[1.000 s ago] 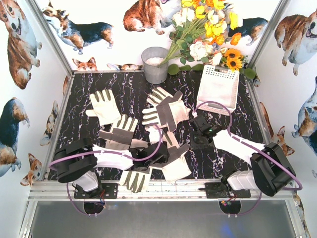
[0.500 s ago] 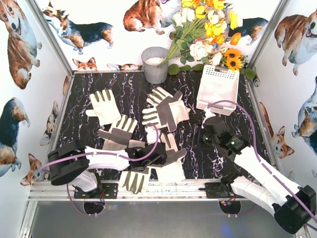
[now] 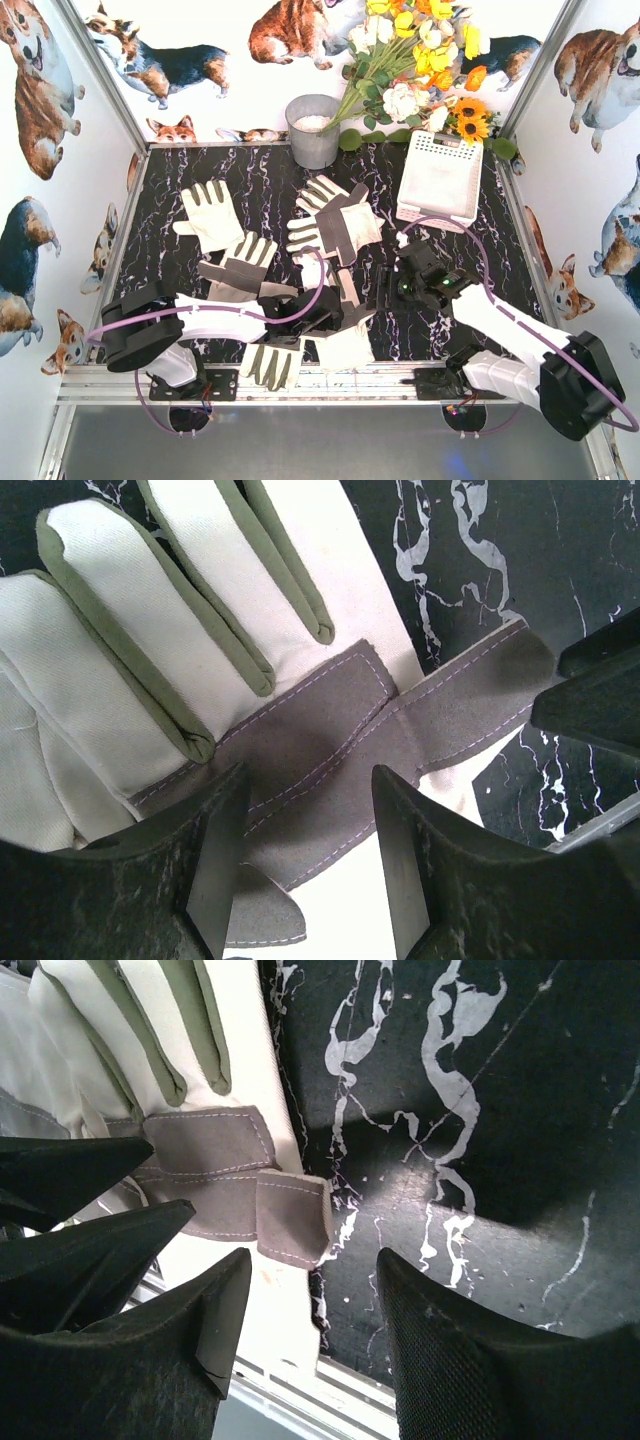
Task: Put the gloves into the storage basket
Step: Adjust the glove at the center of the board, then pick up the glove from the center of the board.
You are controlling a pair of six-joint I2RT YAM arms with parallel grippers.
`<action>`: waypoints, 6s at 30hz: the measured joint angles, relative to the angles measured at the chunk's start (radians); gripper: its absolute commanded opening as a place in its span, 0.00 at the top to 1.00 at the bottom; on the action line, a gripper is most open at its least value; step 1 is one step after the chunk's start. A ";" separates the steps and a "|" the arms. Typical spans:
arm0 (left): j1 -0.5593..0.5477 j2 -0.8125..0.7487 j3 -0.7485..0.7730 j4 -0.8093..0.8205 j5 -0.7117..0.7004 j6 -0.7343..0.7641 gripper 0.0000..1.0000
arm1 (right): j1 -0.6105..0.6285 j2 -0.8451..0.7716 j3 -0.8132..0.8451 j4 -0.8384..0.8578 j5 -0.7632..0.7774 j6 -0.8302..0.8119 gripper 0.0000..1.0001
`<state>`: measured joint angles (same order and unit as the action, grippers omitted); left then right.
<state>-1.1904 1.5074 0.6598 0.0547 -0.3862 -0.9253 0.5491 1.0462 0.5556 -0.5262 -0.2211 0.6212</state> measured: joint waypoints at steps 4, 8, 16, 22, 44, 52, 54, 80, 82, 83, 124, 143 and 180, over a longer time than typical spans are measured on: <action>-0.002 0.003 -0.001 0.000 0.000 -0.010 0.54 | 0.000 0.031 -0.014 0.053 -0.033 0.017 0.47; -0.002 0.015 -0.001 0.002 -0.003 -0.018 0.54 | 0.000 0.061 -0.029 0.109 -0.055 0.032 0.54; -0.002 0.043 -0.001 0.016 -0.013 -0.025 0.57 | 0.000 0.152 -0.045 0.187 -0.066 0.052 1.00; -0.002 0.048 -0.005 0.016 -0.033 -0.069 0.60 | 0.001 0.142 -0.064 0.167 0.016 0.059 1.00; 0.023 0.079 0.071 -0.027 -0.028 0.098 0.29 | 0.005 -0.088 -0.041 -0.064 0.213 0.023 0.51; 0.025 -0.126 0.137 -0.184 -0.030 0.131 0.19 | 0.005 -0.212 0.032 -0.156 0.100 0.037 0.60; 0.025 -0.204 0.116 -0.208 -0.043 0.103 0.17 | 0.005 -0.206 0.030 -0.152 0.048 0.052 0.67; 0.058 -0.476 -0.050 -0.634 0.045 -0.100 0.30 | 0.032 0.209 -0.061 0.195 -0.064 0.121 0.80; 0.039 -0.446 -0.050 -0.623 0.034 -0.119 0.30 | 0.032 0.215 -0.060 0.206 -0.066 0.122 0.76; 0.027 -0.426 -0.048 -0.618 0.026 -0.127 0.31 | 0.032 0.216 -0.059 0.209 -0.067 0.122 0.74; -0.011 0.077 0.177 -0.702 -0.227 -0.363 0.66 | 0.033 -0.311 0.011 -0.179 -0.103 0.016 0.55; -0.011 -0.090 0.185 -0.756 -0.215 -0.175 1.00 | 0.033 -0.304 0.190 -0.312 -0.095 -0.017 0.44; -0.076 -0.424 0.444 -0.672 0.099 0.770 1.00 | -0.230 -0.441 0.158 -0.146 -0.470 0.555 0.08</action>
<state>-1.2663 1.0836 1.1038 -0.6174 -0.2871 -0.1555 0.3187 0.6048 0.7136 -0.6727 -0.6910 1.1759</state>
